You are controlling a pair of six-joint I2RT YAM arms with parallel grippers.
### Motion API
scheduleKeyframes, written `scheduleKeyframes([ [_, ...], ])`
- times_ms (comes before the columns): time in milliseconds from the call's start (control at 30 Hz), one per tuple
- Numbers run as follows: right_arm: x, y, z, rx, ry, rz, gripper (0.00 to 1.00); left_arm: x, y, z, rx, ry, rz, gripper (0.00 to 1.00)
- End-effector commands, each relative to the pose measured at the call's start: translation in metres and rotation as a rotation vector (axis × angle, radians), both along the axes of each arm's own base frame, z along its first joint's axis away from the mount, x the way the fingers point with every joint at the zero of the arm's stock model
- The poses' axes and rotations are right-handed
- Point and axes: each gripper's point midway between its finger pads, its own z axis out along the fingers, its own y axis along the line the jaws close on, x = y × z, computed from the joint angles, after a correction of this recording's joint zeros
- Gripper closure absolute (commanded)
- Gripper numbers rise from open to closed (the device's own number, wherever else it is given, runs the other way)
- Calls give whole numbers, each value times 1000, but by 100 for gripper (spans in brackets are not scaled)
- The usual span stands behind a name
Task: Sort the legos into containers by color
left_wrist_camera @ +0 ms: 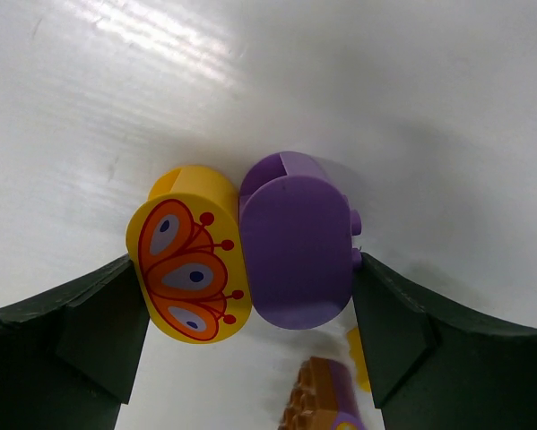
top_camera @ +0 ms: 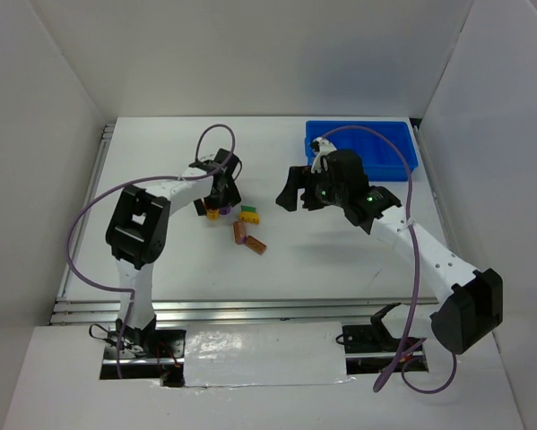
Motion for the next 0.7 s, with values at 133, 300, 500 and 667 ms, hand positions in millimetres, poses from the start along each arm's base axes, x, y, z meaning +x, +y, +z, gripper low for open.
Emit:
scheduleKeyframes([
  [133, 7, 9, 1, 27, -32, 19, 11, -16, 3, 47, -46, -65, 5, 100],
  [300, 2, 16, 4, 85, -50, 49, 11, -16, -1, 86, -108, -145, -3, 100],
  [500, -14, 41, 19, 363, -42, 74, 11, -37, -29, 143, -316, -267, -50, 100],
  [667, -28, 75, 40, 477, -126, 96, 12, -61, -56, 192, -492, -361, -69, 100],
])
